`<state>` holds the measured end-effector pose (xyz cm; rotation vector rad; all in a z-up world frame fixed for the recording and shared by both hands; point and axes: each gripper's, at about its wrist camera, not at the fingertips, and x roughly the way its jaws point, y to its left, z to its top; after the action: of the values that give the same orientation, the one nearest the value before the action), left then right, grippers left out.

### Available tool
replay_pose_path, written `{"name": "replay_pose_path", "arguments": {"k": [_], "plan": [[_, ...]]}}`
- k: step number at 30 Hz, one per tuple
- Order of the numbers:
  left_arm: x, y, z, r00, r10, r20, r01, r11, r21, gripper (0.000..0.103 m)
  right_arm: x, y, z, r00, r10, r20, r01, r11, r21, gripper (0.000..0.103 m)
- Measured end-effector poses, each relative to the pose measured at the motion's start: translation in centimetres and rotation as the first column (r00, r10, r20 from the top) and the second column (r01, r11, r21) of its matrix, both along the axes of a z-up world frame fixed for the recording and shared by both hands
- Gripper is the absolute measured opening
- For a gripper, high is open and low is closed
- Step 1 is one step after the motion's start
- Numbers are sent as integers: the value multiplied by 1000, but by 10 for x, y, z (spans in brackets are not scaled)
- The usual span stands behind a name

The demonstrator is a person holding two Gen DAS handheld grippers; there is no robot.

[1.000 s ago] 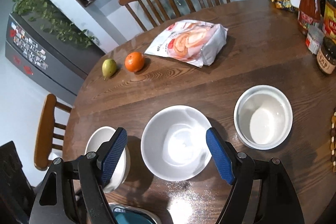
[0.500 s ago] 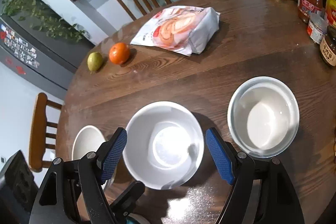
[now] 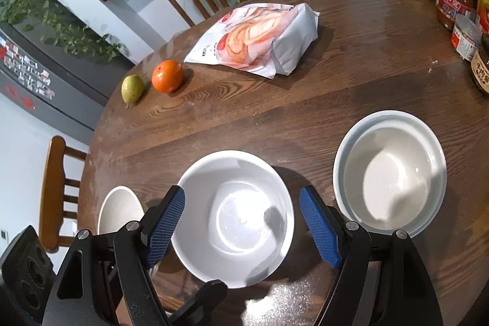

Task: Organize plates and bowls
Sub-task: 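Lift the held white bowl and carry it over another white bowl, then lower the held white bowl into the other white bowl with both tools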

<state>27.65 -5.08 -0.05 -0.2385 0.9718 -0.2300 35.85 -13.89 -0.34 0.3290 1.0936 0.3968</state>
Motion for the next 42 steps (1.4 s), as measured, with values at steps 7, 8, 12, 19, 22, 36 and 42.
{"name": "replay_pose_path", "arguments": {"k": [7, 8, 12, 19, 22, 36, 42], "plan": [[0, 4, 1, 1000, 12, 6, -12, 1000, -15, 74, 3, 7, -7, 1000, 3, -6, -3, 999, -35, 79], [0, 6, 1, 1000, 15, 10, -15, 999, -37, 74, 3, 8, -7, 1000, 5, -2, -5, 999, -35, 79], [2, 10, -1, 1000, 11, 4, -11, 997, -81, 74, 3, 11, -8, 1000, 15, 3, -14, 999, -41, 79], [8, 19, -7, 999, 29, -38, -34, 988, -149, 64, 2, 13, -8, 1000, 27, 10, -26, 999, -41, 79], [10, 20, -8, 998, 31, -49, -38, 987, -159, 62, 2, 15, -9, 999, 33, 9, -33, 998, -49, 79], [1, 18, 2, 1000, 16, 0, -16, 992, -127, 63, 0, 19, -7, 999, 44, 25, -42, 995, -88, 79], [-4, 15, 11, 999, 12, 36, -8, 994, -105, 63, -6, 23, 1, 997, 59, 53, -54, 994, -91, 79]]}}
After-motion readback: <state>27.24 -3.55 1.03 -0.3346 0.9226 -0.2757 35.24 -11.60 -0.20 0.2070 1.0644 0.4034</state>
